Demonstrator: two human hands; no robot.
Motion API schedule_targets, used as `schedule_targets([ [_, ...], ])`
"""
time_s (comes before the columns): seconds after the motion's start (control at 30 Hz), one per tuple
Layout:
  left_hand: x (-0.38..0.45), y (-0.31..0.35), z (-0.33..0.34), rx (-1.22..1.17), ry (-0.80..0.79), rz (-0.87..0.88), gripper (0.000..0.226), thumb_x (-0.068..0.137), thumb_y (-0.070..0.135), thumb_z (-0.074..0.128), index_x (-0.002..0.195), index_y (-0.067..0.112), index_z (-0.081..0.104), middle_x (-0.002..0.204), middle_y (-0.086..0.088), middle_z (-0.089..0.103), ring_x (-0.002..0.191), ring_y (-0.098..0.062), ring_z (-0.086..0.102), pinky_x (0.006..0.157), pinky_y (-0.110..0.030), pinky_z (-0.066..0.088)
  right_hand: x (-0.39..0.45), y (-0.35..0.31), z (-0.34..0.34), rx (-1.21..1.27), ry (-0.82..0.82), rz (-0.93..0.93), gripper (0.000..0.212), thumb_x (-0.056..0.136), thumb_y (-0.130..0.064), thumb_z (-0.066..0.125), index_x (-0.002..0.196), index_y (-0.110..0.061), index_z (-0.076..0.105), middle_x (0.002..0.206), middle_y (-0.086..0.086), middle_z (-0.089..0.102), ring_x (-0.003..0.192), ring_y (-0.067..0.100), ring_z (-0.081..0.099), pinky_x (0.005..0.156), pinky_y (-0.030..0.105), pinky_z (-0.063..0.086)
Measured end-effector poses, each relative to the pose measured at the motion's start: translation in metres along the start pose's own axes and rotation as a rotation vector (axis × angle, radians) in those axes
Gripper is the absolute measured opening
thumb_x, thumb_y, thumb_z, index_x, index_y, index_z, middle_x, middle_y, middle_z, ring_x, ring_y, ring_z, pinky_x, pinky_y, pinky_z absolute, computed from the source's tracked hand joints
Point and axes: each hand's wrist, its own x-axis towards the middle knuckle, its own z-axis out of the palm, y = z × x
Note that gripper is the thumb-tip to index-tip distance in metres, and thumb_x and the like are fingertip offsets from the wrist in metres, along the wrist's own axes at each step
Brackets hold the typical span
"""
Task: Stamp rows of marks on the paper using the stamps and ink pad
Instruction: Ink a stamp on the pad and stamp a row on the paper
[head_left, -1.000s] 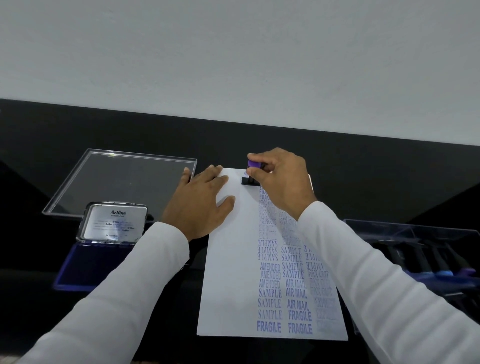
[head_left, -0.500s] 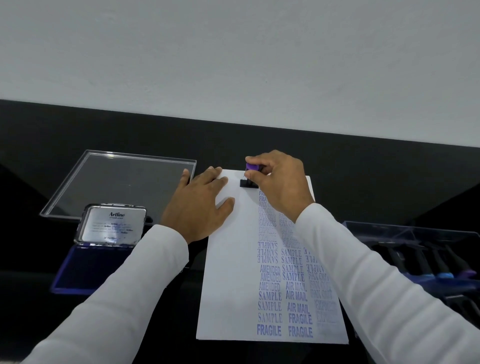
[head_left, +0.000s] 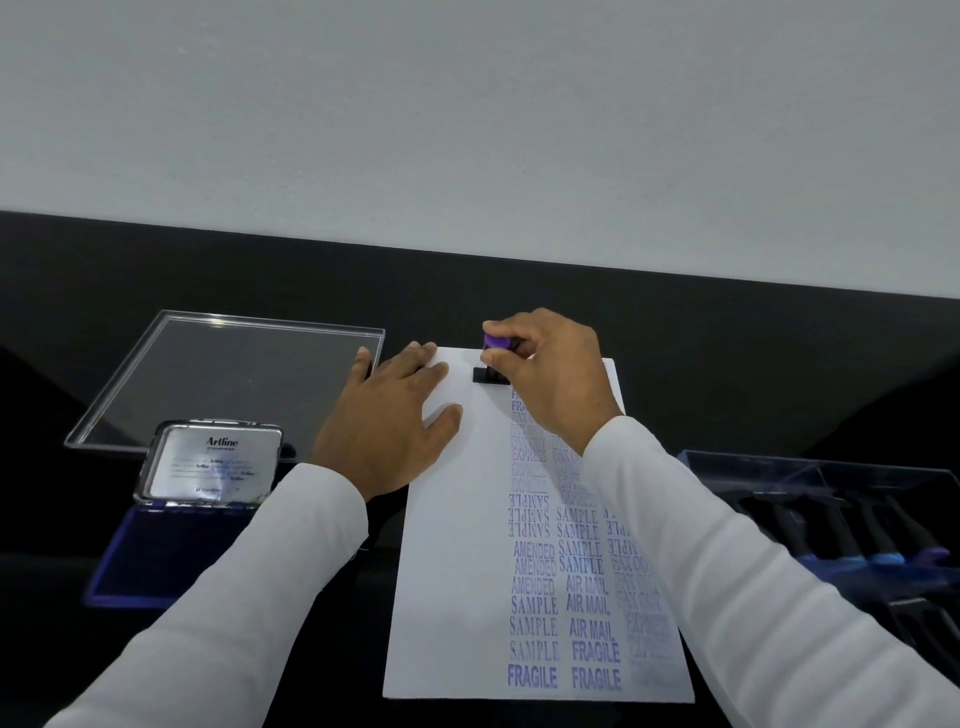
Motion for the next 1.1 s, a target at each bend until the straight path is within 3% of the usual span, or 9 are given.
schedule_targets([
  [0.5, 0.0005, -0.0005, 0.0003, 0.015, -0.025, -0.017, 0.066, 0.098, 0.061, 0.039, 0.152, 0.024, 0.042, 0.163, 0.003, 0.029, 0.151, -0.019, 0.025, 0.125, -0.051, 0.001, -0.0022, 0.0015, -0.0009, -0.009, 0.006, -0.038, 0.029, 0.084, -0.027, 0.078, 0.112, -0.022, 0.074, 0.105, -0.005, 0.068, 0.090, 0.012, 0.064, 0.089, 0.030, 0.057],
  [0.67, 0.0000, 0.0004, -0.0001, 0.009, -0.026, -0.017, 0.071, 0.094, 0.065, 0.032, 0.151, 0.024, 0.042, 0.163, 0.004, 0.030, 0.151, -0.019, 0.026, 0.125, -0.051, 0.001, -0.0018, 0.0032, 0.0007, -0.014, 0.008, -0.035, 0.033, 0.087, -0.029, 0.075, 0.119, -0.021, 0.072, 0.112, -0.003, 0.068, 0.097, 0.013, 0.064, 0.093, 0.033, 0.055],
  [0.83, -0.0006, -0.0012, 0.0006, 0.000, -0.008, 0.000, 0.065, 0.098, 0.060, 0.039, 0.150, 0.022, 0.045, 0.162, 0.002, 0.033, 0.151, -0.019, 0.027, 0.125, -0.052, 0.002, -0.0006, 0.0046, 0.0027, -0.044, 0.002, -0.039, 0.037, 0.089, -0.032, 0.071, 0.125, -0.023, 0.069, 0.116, -0.004, 0.067, 0.100, 0.010, 0.061, 0.092, 0.023, 0.051],
  [1.1, 0.0001, -0.0004, 0.0000, 0.010, -0.013, -0.012, 0.061, 0.099, 0.057, 0.044, 0.151, 0.023, 0.043, 0.163, 0.004, 0.030, 0.151, -0.018, 0.026, 0.125, -0.049, -0.001, -0.0015, 0.0058, 0.0009, -0.004, 0.020, -0.065, 0.028, 0.084, -0.028, 0.078, 0.110, -0.022, 0.075, 0.102, -0.010, 0.066, 0.087, 0.008, 0.063, 0.080, 0.016, 0.051],
])
